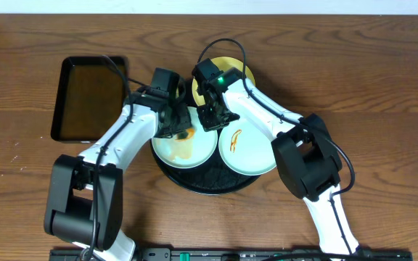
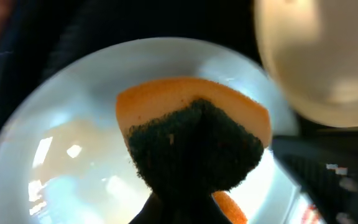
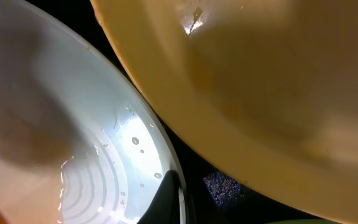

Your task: Clean dirty plates on tray and stack at the side

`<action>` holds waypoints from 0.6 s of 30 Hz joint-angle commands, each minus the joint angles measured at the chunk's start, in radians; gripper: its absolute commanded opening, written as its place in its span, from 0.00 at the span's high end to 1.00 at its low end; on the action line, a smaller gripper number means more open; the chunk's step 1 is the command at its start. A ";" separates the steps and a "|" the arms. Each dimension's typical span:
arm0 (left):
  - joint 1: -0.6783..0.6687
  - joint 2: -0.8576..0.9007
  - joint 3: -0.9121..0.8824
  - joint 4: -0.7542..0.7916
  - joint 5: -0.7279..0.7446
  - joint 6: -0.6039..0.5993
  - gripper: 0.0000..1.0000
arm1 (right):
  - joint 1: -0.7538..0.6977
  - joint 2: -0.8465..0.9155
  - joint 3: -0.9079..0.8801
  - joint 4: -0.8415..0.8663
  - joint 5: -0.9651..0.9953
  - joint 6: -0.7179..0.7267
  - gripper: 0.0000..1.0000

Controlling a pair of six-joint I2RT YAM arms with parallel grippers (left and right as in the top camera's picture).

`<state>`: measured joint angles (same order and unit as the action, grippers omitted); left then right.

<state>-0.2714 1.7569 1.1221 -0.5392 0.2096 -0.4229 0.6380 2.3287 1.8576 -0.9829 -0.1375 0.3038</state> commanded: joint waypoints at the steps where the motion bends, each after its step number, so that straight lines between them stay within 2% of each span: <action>1: -0.001 0.035 -0.014 0.042 0.066 -0.021 0.93 | 0.007 0.039 -0.010 -0.003 0.058 0.018 0.99; 11: 0.013 0.163 -0.014 0.099 -0.032 -0.019 0.93 | 0.007 0.039 -0.010 -0.005 0.059 0.018 0.99; 18: 0.053 0.142 -0.012 -0.001 -0.202 -0.016 0.93 | 0.007 0.039 -0.010 -0.008 0.059 0.018 0.99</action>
<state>-0.2607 1.8828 1.1297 -0.4786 0.1837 -0.4427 0.6380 2.3287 1.8576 -0.9840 -0.1375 0.3038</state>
